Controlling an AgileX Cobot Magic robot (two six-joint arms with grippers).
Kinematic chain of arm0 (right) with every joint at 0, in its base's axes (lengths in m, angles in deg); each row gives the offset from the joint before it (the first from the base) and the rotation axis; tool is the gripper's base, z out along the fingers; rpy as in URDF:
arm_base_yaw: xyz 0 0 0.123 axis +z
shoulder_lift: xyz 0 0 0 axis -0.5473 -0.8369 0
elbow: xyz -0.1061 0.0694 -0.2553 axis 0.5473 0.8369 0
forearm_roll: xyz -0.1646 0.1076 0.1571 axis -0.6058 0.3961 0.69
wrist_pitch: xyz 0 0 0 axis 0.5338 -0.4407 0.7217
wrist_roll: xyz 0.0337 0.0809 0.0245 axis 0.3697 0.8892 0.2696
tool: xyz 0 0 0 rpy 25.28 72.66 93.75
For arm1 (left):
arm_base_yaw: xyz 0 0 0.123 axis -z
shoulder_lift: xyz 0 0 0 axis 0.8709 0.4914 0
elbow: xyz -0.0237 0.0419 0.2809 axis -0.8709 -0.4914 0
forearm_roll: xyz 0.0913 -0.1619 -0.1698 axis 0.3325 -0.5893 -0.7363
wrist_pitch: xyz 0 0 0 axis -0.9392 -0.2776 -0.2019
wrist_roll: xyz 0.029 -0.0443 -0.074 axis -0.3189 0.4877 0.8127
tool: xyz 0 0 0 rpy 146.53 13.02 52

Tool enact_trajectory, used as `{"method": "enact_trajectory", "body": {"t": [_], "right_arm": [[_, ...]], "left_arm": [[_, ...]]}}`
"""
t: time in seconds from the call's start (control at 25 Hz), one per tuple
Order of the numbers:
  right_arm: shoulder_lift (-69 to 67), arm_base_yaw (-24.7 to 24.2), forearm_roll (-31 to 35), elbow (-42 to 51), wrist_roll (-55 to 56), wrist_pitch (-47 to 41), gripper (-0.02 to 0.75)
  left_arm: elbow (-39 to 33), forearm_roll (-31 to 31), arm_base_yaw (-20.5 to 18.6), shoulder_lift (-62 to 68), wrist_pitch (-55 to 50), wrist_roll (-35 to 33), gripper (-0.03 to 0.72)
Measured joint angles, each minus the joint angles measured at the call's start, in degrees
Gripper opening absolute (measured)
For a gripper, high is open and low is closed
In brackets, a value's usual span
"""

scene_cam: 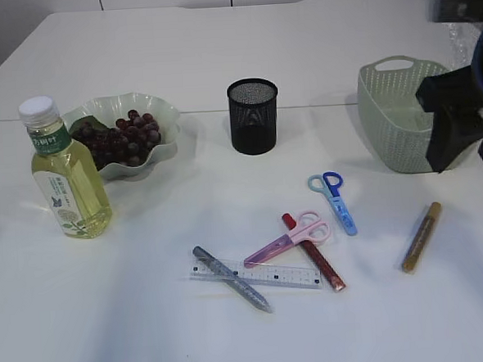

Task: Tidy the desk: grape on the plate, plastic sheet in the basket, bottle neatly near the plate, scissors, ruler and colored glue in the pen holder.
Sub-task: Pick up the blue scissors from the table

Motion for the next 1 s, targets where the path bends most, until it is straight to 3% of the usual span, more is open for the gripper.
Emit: {"method": "enact_trajectory", "body": {"t": [0.4, 0.64, 1.0], "right_arm": [[-9.36, 1.97, 2.03, -8.28, 2.91, 0.41, 0.453], [-17.87, 7.40, -1.16, -16.14, 6.61, 0.50, 0.453], [-30.04, 7.91, -4.51, -27.03, 10.22, 0.80, 0.453]], "left_arm": [[0.00, 0.00, 0.00, 0.00, -2.11, 0.00, 0.487], [0.00, 0.00, 0.00, 0.00, -2.23, 0.00, 0.487], [0.00, 0.00, 0.00, 0.00, -2.58, 0.00, 0.487]]}}
